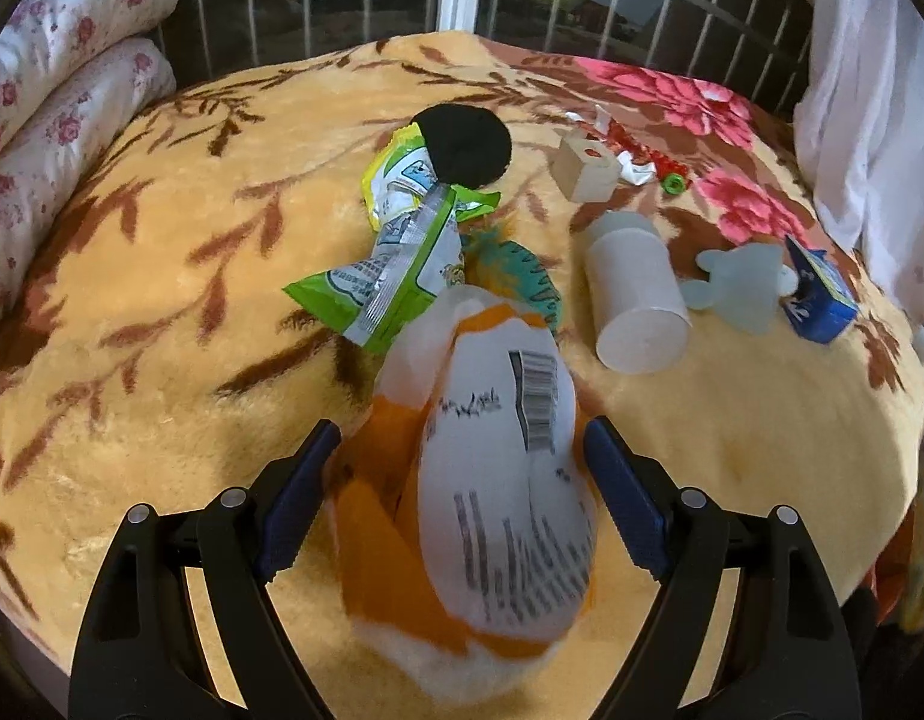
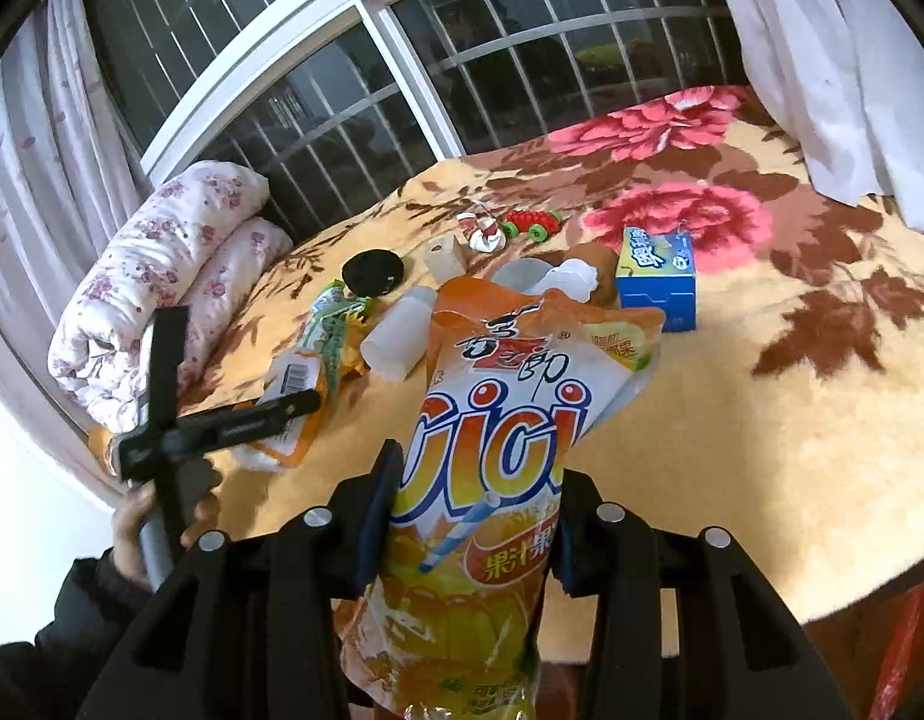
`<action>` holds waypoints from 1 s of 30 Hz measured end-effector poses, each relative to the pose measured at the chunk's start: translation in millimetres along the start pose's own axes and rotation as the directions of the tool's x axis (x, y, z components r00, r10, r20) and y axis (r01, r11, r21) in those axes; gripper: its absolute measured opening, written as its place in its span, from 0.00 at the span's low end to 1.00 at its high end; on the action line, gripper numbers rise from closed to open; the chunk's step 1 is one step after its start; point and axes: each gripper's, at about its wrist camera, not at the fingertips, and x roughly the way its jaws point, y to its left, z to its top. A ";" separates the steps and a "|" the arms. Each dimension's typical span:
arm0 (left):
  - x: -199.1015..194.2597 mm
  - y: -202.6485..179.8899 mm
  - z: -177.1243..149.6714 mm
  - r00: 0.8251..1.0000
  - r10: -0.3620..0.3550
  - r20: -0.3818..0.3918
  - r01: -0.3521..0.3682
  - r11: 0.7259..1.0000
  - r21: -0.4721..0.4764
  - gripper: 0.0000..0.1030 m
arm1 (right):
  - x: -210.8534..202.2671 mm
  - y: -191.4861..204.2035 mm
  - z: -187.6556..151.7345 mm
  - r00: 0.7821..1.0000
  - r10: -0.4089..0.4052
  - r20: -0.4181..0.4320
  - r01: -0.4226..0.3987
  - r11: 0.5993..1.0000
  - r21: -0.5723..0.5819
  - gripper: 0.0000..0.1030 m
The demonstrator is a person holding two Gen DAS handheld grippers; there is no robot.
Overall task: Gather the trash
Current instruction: 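Lift the snack bag and Cici pouch off the bed with both grippers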
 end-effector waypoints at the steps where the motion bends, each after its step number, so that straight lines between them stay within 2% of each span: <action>1: 3.0 0.2 0.3 1.000 0.007 0.004 -0.007 1.000 -0.009 0.78 | -0.7 0.1 -2.7 1.000 -0.006 0.001 0.006 1.000 -0.002 0.41; 2: 6.4 0.3 -0.3 1.000 0.010 0.002 -0.010 1.000 -0.017 0.78 | -1.5 -0.3 -6.1 1.000 -0.005 -0.003 0.005 1.000 -0.002 0.41; 4: 9.8 0.5 -3.1 1.000 0.005 0.005 -0.005 1.000 -0.029 0.66 | 0.1 -0.4 -9.6 1.000 0.000 -0.011 0.000 1.000 0.005 0.41; 5: 9.1 0.2 -4.7 1.000 0.004 0.016 -0.003 0.999 -0.034 0.63 | 1.2 -0.3 -11.8 1.000 0.002 -0.015 -0.002 1.000 0.010 0.41; 7: 7.8 -0.4 -7.8 0.999 0.016 0.027 -0.015 0.999 -0.035 0.49 | 3.9 1.3 -16.5 1.000 0.005 -0.027 -0.005 1.000 0.011 0.41; 9: 6.4 -0.1 -11.0 0.999 0.030 0.035 -0.029 0.999 -0.044 0.43 | 4.4 4.7 -19.8 1.000 0.005 -0.030 -0.005 1.000 0.005 0.41; 10: 2.6 0.8 -13.1 0.999 0.024 0.045 -0.021 0.998 -0.053 0.37 | 4.2 7.7 -21.9 0.999 0.008 -0.033 -0.008 1.000 -0.005 0.41; 12: -6.6 2.8 -16.3 0.998 -0.003 0.065 0.008 0.998 -0.070 0.31 | 2.4 14.3 -25.6 1.000 0.001 -0.028 -0.002 1.000 -0.031 0.41; 14: -20.3 1.0 -19.6 0.995 -0.005 0.096 0.011 0.998 -0.069 0.30 | 1.9 19.4 -28.7 1.000 0.001 -0.026 -0.002 0.999 -0.052 0.41; 16: -36.0 -5.4 -23.2 0.990 0.028 0.141 -0.023 0.999 -0.040 0.29 | 3.6 23.9 -31.3 0.999 0.008 -0.033 -0.010 0.998 -0.063 0.41; 22: -82.6 -32.0 -31.1 0.954 0.104 0.281 -0.124 0.991 0.056 0.29 | 3.4 30.2 -35.2 0.999 0.031 -0.033 -0.032 0.998 -0.060 0.41; 27: -114.0 -50.4 -42.7 0.936 0.080 0.343 -0.122 0.987 0.100 0.29 | -10.1 39.1 -37.0 0.999 0.037 -0.006 -0.037 0.994 -0.098 0.41; 30: -125.0 -63.1 -53.1 0.933 0.059 0.355 -0.114 0.984 0.137 0.29 | -21.5 44.1 -41.5 0.999 0.047 0.007 -0.046 0.990 -0.130 0.41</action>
